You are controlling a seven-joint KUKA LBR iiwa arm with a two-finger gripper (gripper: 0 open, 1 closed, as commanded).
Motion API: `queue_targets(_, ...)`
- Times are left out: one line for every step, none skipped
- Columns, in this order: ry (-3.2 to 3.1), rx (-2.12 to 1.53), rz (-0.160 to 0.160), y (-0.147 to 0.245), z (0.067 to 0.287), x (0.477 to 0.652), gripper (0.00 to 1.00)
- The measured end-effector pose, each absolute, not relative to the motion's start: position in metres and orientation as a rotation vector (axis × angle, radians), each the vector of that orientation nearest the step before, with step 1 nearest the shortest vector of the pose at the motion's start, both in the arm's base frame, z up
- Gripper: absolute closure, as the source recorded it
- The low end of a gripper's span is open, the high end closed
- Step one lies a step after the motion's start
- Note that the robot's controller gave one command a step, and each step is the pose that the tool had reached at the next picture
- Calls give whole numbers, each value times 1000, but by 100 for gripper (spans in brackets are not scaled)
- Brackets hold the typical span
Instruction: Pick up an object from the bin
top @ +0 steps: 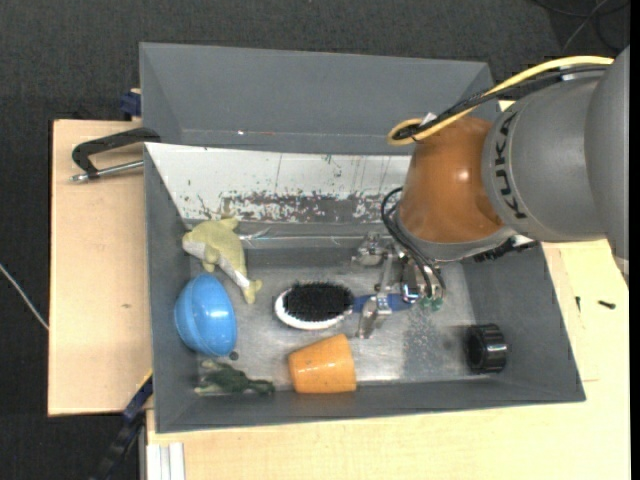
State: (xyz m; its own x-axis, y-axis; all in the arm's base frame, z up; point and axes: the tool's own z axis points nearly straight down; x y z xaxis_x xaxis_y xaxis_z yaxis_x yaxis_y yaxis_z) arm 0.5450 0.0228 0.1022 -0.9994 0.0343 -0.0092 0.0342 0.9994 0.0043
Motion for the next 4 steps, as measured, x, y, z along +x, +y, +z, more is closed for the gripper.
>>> queue_targets(3119,310,4,26,116,558,0)
queue_targets(3075,627,2,57,73,560,0)
queue_targets(3072,613,6,123,73,593,0)
queue_targets(3069,618,6,121,75,594,100)
